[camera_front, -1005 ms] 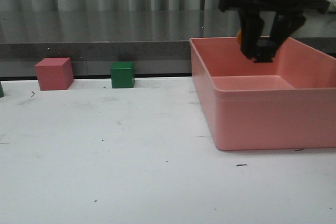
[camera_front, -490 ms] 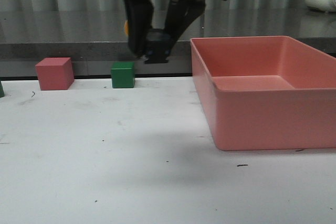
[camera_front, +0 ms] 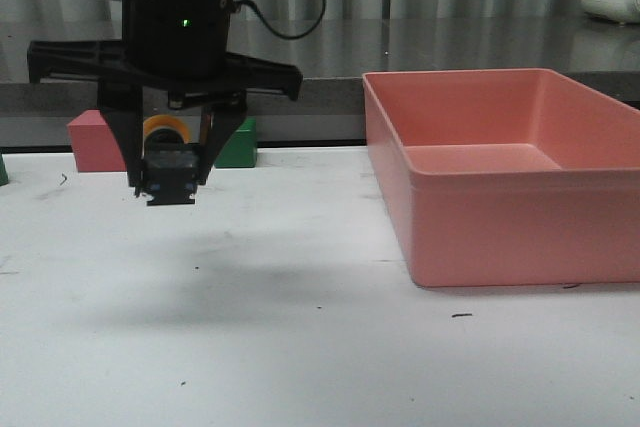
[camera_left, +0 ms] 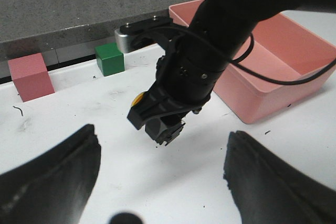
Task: Place and stand button with both arms
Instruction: 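Carry the button toward the cubes, lower it onto the table, release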
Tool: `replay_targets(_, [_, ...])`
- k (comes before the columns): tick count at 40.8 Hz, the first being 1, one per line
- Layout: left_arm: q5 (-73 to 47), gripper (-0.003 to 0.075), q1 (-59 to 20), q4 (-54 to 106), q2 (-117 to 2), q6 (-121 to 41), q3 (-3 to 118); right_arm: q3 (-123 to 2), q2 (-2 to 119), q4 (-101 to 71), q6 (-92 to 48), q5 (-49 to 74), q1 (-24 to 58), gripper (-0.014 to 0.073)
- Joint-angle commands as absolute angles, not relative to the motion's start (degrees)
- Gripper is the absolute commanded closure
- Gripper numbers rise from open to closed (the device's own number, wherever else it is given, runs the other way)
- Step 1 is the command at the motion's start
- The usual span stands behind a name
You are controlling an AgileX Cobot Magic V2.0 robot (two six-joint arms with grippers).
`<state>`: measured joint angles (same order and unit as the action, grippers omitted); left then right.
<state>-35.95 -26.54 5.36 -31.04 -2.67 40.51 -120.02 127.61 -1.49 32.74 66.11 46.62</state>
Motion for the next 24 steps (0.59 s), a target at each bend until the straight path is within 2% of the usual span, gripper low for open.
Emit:
replay_targets(1, [-31.4,0.0227,-27.01,6.17,-31.66,-2.42,42.03,-125.7,127.64,-1.01,36.21,65.91,46.5,0.0283])
replay_targets(13, [-31.4,0.0227,-27.01,6.17,-31.66,-2.42,42.03,-130.8,134.44,-1.32,42.85,65.3,46.45,0.0283])
replay_targets(24, [-31.4,0.0227,-27.01,6.17,-31.66,-2.42,42.03,-130.96,135.38,-1.57,46.78,61.97,46.24,0.0283])
